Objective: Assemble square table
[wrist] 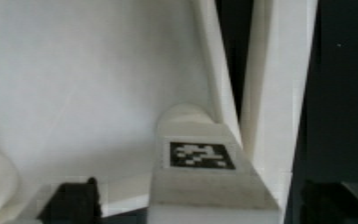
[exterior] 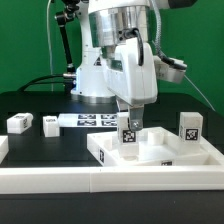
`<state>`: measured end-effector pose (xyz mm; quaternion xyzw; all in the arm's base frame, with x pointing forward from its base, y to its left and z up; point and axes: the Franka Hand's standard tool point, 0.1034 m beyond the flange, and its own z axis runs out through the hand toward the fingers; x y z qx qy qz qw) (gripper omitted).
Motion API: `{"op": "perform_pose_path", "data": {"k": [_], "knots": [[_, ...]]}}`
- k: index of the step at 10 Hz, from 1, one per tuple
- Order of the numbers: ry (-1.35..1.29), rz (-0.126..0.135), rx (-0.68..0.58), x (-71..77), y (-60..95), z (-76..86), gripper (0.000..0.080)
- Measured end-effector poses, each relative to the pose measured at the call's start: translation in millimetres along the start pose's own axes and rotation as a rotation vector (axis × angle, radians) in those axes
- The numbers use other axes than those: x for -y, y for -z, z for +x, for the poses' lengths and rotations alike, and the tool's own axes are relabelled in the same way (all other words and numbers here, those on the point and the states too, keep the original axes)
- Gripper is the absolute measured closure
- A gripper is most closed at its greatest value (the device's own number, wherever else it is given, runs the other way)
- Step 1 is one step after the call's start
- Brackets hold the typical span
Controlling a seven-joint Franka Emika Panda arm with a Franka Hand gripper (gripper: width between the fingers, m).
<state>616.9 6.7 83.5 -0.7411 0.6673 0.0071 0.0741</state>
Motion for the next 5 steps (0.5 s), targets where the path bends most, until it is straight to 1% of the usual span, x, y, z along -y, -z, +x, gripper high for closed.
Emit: {"op": "perform_pose_path", "data": {"k": [1, 3, 5], "knots": [[0.017, 0.0, 0.0, 0.1, -0.2, -1.2, 0.0167], [0.251, 0.002, -0.002, 0.6, 0.0, -0.2, 0.0154], [0.415, 0.002, -0.002, 0.6, 0.0, 0.0, 0.0151]]}}
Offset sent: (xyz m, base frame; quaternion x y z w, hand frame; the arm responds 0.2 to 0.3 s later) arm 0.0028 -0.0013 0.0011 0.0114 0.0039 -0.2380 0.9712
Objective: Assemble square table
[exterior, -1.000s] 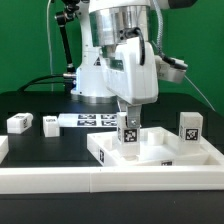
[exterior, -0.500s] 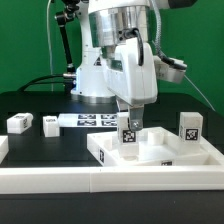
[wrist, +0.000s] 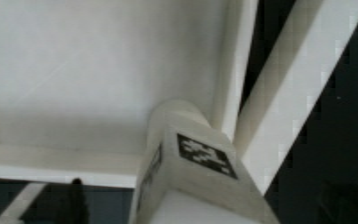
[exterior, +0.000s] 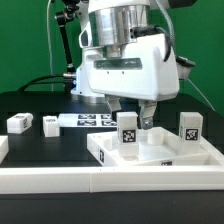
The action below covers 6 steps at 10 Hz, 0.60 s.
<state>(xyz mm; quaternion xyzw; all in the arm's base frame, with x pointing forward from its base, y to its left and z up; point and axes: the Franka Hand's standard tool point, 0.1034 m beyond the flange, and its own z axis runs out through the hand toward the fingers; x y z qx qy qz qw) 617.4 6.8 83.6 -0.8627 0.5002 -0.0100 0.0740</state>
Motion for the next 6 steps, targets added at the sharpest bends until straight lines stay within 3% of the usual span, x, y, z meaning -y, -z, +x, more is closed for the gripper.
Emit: {"op": "perform_pose_path", "data": {"k": [6], "knots": [[0.486, -0.019, -0.01, -0.9, 0.2, 1.3, 0.0151]]}}
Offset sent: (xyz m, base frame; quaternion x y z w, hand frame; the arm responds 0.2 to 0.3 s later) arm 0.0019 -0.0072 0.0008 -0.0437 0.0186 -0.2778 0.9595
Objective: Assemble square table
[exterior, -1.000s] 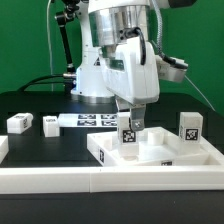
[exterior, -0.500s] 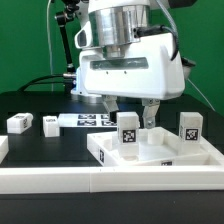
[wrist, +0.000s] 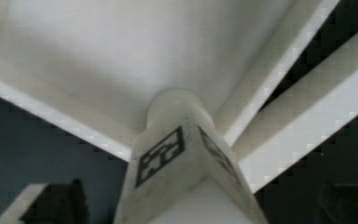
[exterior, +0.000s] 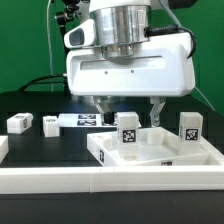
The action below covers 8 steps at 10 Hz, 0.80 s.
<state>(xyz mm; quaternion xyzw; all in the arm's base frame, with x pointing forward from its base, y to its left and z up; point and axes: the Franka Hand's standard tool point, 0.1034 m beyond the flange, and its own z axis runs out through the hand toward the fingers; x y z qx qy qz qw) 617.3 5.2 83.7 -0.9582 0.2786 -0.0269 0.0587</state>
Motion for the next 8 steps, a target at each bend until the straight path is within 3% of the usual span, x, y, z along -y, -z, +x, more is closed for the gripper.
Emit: {"op": "perform_pose_path", "data": {"k": [5, 7, 8], "knots": [[0.282, -0.003, -0.001, -0.8, 0.0, 0.5, 0.0151], [0.468, -0.013, -0.002, -2.4, 0.1, 1.4, 0.0151], [0.592, -0.029, -0.002, -3.6, 0.2, 1.9, 0.0151]]}}
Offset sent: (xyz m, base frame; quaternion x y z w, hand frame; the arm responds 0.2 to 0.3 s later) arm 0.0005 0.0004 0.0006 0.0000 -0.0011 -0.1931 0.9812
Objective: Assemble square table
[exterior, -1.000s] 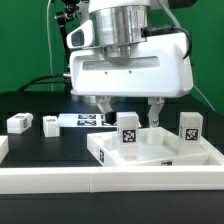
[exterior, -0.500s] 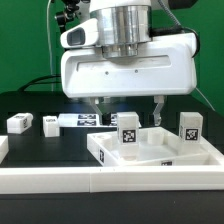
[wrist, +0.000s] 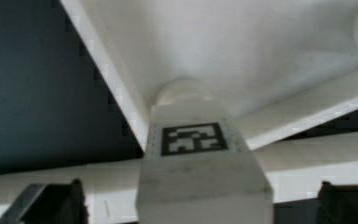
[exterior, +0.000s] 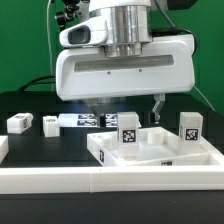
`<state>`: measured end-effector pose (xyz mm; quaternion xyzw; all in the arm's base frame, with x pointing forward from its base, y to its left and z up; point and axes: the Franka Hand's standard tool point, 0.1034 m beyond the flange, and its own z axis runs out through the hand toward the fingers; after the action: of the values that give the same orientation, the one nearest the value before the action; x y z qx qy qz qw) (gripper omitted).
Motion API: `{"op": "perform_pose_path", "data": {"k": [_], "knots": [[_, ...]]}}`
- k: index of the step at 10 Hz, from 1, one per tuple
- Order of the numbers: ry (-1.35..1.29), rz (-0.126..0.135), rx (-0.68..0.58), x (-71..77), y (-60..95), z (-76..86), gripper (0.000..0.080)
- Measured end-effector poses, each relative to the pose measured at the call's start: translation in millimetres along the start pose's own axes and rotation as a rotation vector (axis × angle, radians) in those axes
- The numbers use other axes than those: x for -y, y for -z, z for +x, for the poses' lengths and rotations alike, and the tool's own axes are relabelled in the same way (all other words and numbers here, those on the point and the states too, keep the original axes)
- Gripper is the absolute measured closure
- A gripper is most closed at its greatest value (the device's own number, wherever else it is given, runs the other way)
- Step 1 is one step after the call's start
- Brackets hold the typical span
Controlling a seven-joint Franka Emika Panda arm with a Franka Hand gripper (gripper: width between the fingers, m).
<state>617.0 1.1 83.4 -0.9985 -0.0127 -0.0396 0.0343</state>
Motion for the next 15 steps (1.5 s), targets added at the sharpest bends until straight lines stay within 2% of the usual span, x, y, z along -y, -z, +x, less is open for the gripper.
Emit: {"op": "perform_pose_path", "data": {"k": [2, 3, 4, 5, 6, 10, 15], "knots": [[0.059, -0.006, 0.002, -0.7, 0.0, -0.2, 0.0151], [0.059, -0.006, 0.002, -0.7, -0.1, -0.2, 0.0266], [0.059, -0.006, 0.002, -0.7, -0.1, -0.2, 0.0266], [0.049, -0.006, 0.002, -0.6, -0.1, -0.2, 0.0449], [0.027, -0.006, 0.002, -0.6, -0.1, -0.3, 0.0511], [-0.235, -0.006, -0.001, 0.6, -0.8, -1.4, 0.0511], [-0.743, 0.01, -0.018, 0.5, -1.6, -1.9, 0.0511]]}}
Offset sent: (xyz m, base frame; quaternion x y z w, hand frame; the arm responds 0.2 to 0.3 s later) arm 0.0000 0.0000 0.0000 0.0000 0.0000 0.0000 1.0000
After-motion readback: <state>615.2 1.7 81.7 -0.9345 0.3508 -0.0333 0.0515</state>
